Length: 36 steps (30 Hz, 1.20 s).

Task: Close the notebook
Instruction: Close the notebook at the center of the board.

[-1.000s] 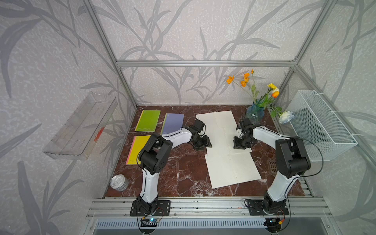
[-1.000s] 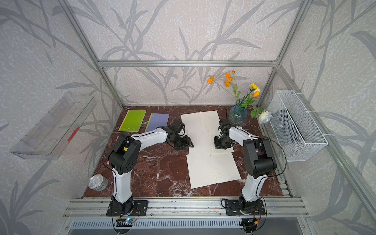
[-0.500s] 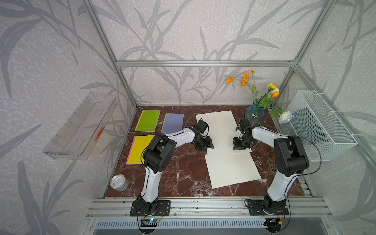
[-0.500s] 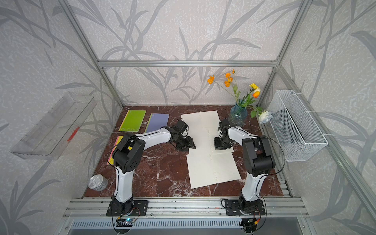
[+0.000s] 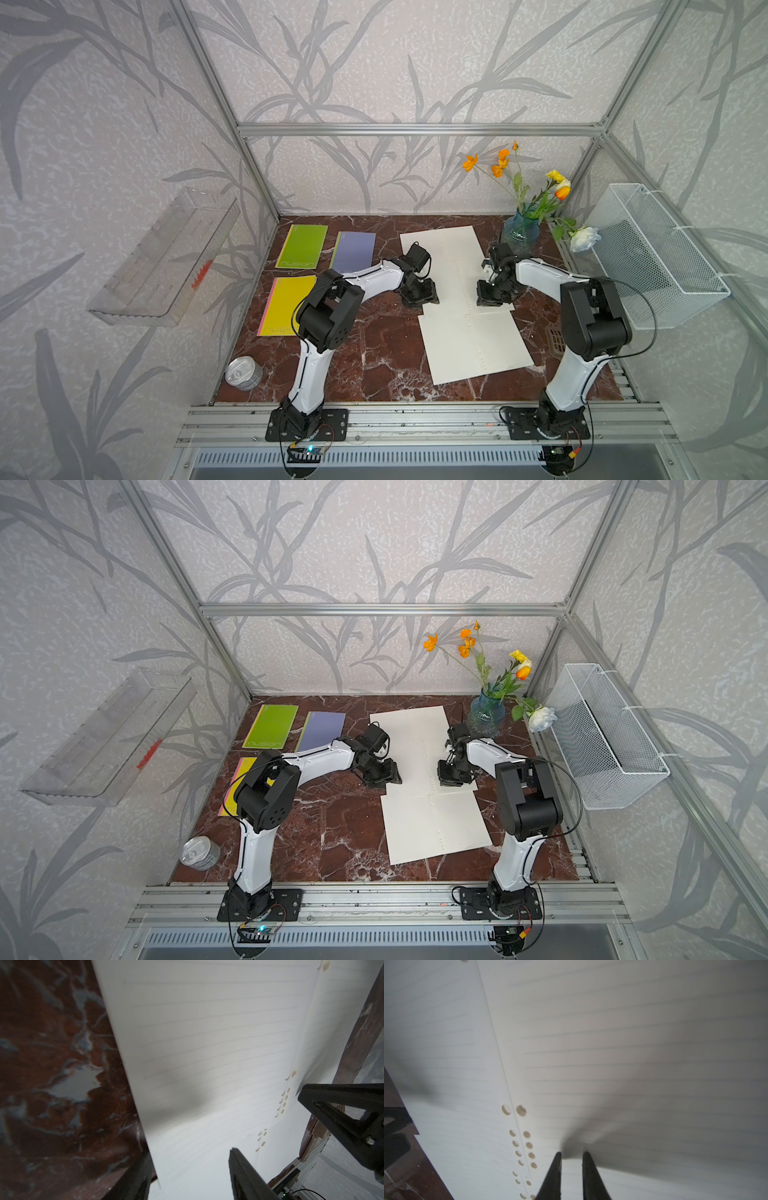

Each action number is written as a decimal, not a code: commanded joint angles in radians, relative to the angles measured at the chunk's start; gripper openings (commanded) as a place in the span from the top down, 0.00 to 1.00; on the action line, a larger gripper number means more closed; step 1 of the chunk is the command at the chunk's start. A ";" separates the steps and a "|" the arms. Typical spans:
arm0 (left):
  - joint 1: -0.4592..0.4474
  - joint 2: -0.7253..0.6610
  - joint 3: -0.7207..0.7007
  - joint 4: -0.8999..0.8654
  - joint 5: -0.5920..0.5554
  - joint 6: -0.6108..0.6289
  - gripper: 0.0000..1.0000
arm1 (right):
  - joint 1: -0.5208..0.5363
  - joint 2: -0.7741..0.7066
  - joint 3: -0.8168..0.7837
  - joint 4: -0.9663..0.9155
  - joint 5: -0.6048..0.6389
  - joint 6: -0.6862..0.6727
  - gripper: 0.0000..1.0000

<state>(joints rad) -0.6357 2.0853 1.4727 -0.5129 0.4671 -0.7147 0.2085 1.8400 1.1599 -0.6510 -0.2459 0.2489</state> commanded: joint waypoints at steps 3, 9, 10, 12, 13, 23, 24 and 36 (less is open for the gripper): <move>-0.013 0.002 0.022 0.039 0.099 0.066 0.41 | -0.003 0.037 -0.026 0.002 0.001 -0.010 0.80; -0.012 -0.010 0.008 0.112 0.166 0.042 0.41 | -0.003 0.043 -0.031 0.007 -0.007 -0.006 0.81; -0.013 -0.011 0.006 0.117 0.166 0.041 0.41 | -0.003 0.044 -0.031 0.007 -0.008 -0.008 0.81; -0.013 -0.019 0.002 0.122 0.167 0.038 0.41 | -0.003 0.045 -0.032 0.009 -0.009 -0.008 0.81; -0.012 -0.024 0.000 0.126 0.168 0.037 0.41 | -0.003 0.045 -0.032 0.008 -0.009 -0.007 0.81; -0.013 -0.073 -0.020 0.120 0.159 0.038 0.41 | -0.003 0.046 -0.038 0.015 -0.016 -0.006 0.81; -0.013 -0.082 -0.028 0.120 0.156 0.038 0.41 | -0.003 0.046 -0.038 0.016 -0.016 -0.006 0.81; -0.013 -0.115 -0.060 0.106 0.139 0.044 0.41 | -0.002 0.044 -0.041 0.020 -0.018 -0.002 0.81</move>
<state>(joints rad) -0.6411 2.0113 1.4223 -0.4141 0.5953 -0.6834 0.1989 1.8412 1.1561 -0.6426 -0.2516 0.2497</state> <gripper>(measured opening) 0.589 0.194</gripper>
